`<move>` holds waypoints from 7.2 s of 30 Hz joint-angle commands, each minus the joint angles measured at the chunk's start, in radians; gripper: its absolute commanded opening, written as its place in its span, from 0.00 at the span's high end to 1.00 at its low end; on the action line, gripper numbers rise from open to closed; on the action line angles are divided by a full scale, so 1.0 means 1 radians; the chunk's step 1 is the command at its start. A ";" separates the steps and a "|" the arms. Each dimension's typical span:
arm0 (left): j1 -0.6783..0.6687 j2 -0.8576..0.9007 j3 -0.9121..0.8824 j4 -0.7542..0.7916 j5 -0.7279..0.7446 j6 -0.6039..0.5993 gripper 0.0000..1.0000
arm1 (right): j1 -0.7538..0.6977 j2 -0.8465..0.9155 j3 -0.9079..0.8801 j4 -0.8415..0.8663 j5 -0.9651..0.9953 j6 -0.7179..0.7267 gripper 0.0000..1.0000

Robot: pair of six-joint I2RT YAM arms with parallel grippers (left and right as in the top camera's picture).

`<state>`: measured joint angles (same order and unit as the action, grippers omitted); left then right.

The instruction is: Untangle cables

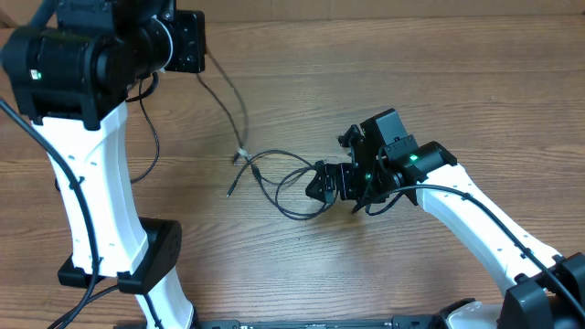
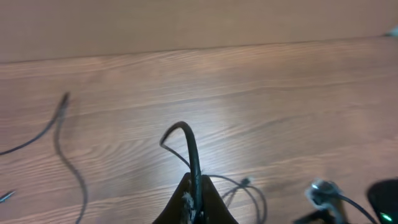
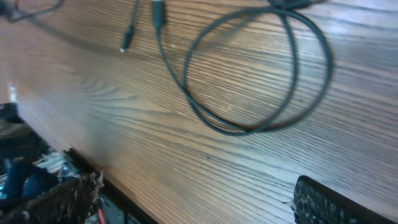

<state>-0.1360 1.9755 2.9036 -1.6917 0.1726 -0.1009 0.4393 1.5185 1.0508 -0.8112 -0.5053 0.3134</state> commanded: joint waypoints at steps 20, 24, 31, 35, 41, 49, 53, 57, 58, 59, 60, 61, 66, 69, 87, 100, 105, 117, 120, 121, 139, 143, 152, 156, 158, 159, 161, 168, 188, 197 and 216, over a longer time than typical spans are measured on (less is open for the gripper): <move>0.628 -0.259 0.011 0.149 0.084 -0.209 0.96 | 0.005 -0.002 -0.004 -0.007 0.124 -0.002 0.00; 0.626 -0.172 0.011 0.128 -0.033 -0.190 0.96 | 0.005 -0.002 -0.004 -0.007 0.123 -0.002 0.00; 0.626 -0.017 0.011 0.108 -0.169 -0.191 0.96 | 0.005 -0.002 -0.004 -0.011 0.123 -0.002 0.00; 0.626 0.027 0.011 0.174 -0.254 -0.187 0.96 | 0.005 -0.002 -0.004 -0.011 0.123 -0.002 0.00; 0.626 0.031 0.011 0.276 -0.269 -0.183 0.96 | 0.005 -0.002 -0.004 -0.010 0.123 -0.002 0.00; 0.625 0.032 0.011 0.159 -0.176 -0.184 0.21 | 0.005 -0.002 -0.004 -0.011 0.123 0.001 0.00; 0.604 0.034 0.011 0.055 -0.089 -0.184 0.19 | 0.005 -0.002 -0.004 -0.014 0.124 0.005 0.00; 0.543 0.037 0.009 0.002 -0.066 -0.171 0.22 | 0.002 -0.002 -0.004 -0.047 0.225 0.093 0.00; 0.520 0.037 0.005 0.002 -0.048 -0.149 0.23 | 0.000 -0.002 -0.004 -0.061 0.259 0.117 0.00; 0.495 0.037 0.004 0.002 -0.037 -0.146 0.23 | -0.006 -0.002 -0.004 -0.079 0.296 0.148 0.00; 0.465 0.037 0.002 0.002 -0.024 -0.140 0.23 | -0.014 -0.002 -0.004 -0.096 0.325 0.177 0.00; 0.433 0.038 -0.001 0.002 -0.022 -0.126 0.23 | -0.026 -0.002 -0.004 -0.116 0.349 0.203 0.00; 0.264 0.038 -0.075 0.002 -0.056 -0.059 0.26 | -0.127 -0.002 -0.004 -0.205 0.370 0.244 0.00; 0.156 0.031 -0.214 0.002 -0.113 -0.059 0.26 | -0.209 -0.003 -0.004 -0.266 0.370 0.229 0.00; -0.406 0.012 -1.061 0.246 -0.005 0.056 0.22 | -0.335 -0.003 -0.004 -0.310 0.370 0.206 0.00; -0.576 0.013 -1.412 0.601 -0.053 0.111 0.32 | -0.335 -0.003 -0.004 -0.309 0.370 0.206 0.00; -0.591 0.014 -1.476 0.628 -0.053 0.166 0.31 | -0.335 -0.003 -0.004 -0.309 0.370 0.206 0.00; -0.599 0.014 -1.555 0.749 -0.120 0.144 0.38 | -0.335 -0.003 -0.004 -0.313 0.370 0.206 0.00; -0.599 0.014 -1.556 0.773 -0.174 0.111 0.39 | -0.335 -0.003 -0.004 -0.312 0.370 0.206 0.00; -0.599 0.014 -1.556 0.778 -0.187 0.108 0.39 | -0.335 -0.003 -0.004 -0.312 0.370 0.206 0.00; -0.606 0.013 -1.681 0.847 -0.237 0.066 0.95 | -0.335 -0.003 -0.004 -0.310 0.370 0.206 0.00; -0.604 0.010 -1.656 0.826 -0.264 0.042 0.96 | -0.335 -0.003 -0.004 -0.312 0.370 0.206 0.00; -0.566 -0.060 -1.399 0.688 -0.257 0.018 0.96 | -0.335 -0.003 -0.004 -0.287 0.195 0.075 0.00; -0.519 -0.102 -1.236 0.593 -0.064 0.079 0.96 | -0.335 -0.003 -0.004 -0.248 0.033 -0.014 0.00; -0.494 -0.116 -1.165 0.541 0.051 0.108 0.96 | -0.333 -0.003 -0.004 -0.221 -0.012 -0.016 0.00; -0.483 -0.121 -1.133 0.514 0.097 0.120 0.96 | -0.332 -0.003 -0.004 -0.209 -0.028 -0.016 0.00; -0.464 -0.133 -1.083 0.469 0.160 0.132 0.96 | -0.327 -0.003 -0.004 -0.175 -0.069 -0.016 0.00; -0.452 -0.185 -1.013 0.412 0.248 0.188 0.96 | -0.295 -0.003 -0.004 -0.053 -0.174 -0.009 0.00; -0.320 -0.369 -0.831 0.460 0.315 0.196 0.96 | -0.103 -0.003 -0.004 -0.079 0.082 0.087 0.00; -0.078 -0.398 -0.819 0.462 0.275 0.088 0.96 | -0.104 -0.003 -0.004 -0.092 0.086 0.086 0.00; 0.188 -0.400 -0.818 0.525 -0.322 0.069 0.96 | -0.104 -0.003 -0.004 -0.138 0.131 0.079 0.00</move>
<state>-0.0498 1.5913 2.0647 -1.2148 -0.0360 -0.0051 0.3344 1.5185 1.0508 -0.9531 -0.3859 0.3923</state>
